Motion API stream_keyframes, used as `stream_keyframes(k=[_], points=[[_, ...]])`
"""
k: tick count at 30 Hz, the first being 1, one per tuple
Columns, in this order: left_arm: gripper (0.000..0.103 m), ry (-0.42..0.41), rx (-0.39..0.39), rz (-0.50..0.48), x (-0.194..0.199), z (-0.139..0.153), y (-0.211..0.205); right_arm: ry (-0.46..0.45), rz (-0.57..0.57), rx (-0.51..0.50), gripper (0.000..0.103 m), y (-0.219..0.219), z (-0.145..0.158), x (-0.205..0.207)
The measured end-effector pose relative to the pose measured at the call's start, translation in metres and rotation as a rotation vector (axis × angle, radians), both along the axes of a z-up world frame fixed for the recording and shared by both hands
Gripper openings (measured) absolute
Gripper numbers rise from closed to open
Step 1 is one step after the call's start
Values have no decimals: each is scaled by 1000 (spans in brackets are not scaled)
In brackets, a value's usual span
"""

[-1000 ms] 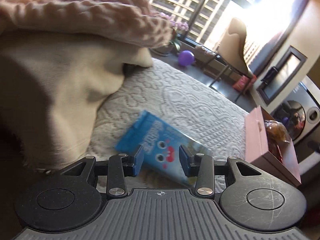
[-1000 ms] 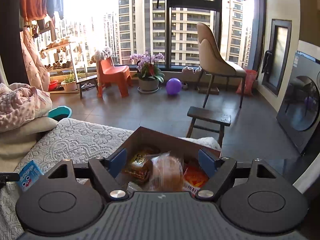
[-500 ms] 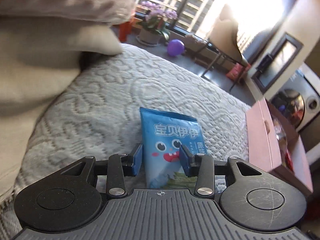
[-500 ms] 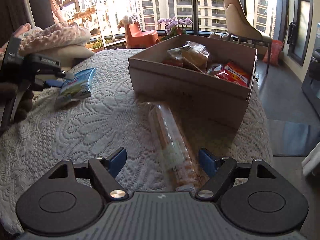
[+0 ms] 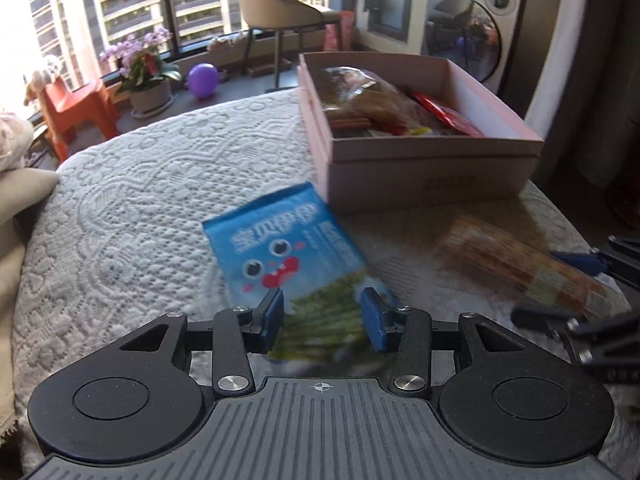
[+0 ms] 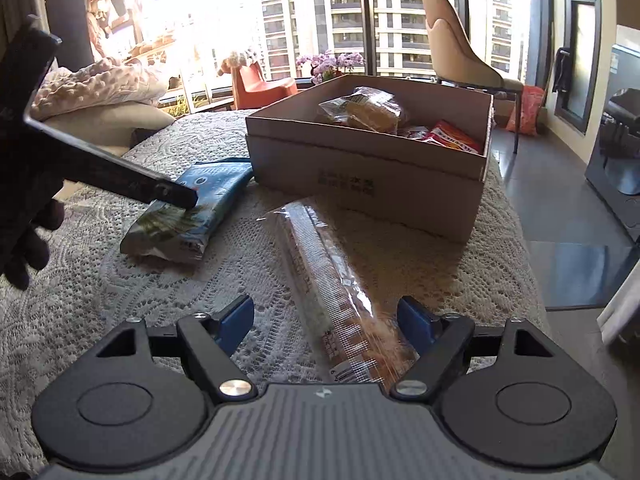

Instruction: Organize snacks

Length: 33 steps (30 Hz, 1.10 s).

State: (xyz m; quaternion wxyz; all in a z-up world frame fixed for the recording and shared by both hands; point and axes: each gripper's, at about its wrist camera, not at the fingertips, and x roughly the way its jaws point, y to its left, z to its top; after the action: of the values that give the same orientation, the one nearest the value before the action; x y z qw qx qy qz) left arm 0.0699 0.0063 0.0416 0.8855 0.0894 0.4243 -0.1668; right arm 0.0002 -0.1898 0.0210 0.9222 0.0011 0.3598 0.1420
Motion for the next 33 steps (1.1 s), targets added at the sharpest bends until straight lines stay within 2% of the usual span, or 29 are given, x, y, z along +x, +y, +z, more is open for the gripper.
stream_keyframes(k=[1, 2, 5, 6, 11, 13, 14, 15, 17, 19, 22, 25, 27, 31, 33], points=[[47, 0, 10, -16, -5, 0, -5, 6, -19, -5, 61, -1, 1, -1], [47, -2, 16, -25, -9, 1, -9, 12, -29, -18, 45, -2, 3, -3], [47, -5, 8, -43, -20, 4, -20, 36, -19, 16, 32, -7, 10, -10], [47, -8, 1, -44, -21, 5, -21, 40, -15, 23, 31, -10, 10, -13], [48, -60, -12, -18, -27, 13, -32, 3, -33, -16, 32, -15, 8, -32], [48, -93, 48, -8, -20, 7, -41, -6, -47, -9, 35, -18, 4, -33], [48, -102, 84, -13, -17, 3, -46, -3, -58, 0, 41, -20, 2, -33], [48, -100, 109, -20, -15, -2, -50, -8, -66, 3, 47, -21, -1, -32], [51, -72, 150, -32, -8, -16, -56, -23, -70, 0, 49, -20, -3, -33], [51, -128, 218, -47, -9, -20, -60, -27, -56, -10, 58, -17, -3, -33], [51, -133, 263, -2, -4, -21, -54, -31, -58, -12, 60, -15, -4, -32], [51, -99, 221, 25, 1, -19, -43, -31, -57, -3, 61, -17, -4, -33], [56, -68, 171, 21, 1, -16, -40, -31, -56, 1, 62, -17, -4, -32], [77, 6, 48, -42, -11, -12, -34, -31, -56, 5, 63, -17, -5, -31], [80, 28, -16, -54, -15, -9, -28, -30, -56, 5, 63, -17, -5, -31]])
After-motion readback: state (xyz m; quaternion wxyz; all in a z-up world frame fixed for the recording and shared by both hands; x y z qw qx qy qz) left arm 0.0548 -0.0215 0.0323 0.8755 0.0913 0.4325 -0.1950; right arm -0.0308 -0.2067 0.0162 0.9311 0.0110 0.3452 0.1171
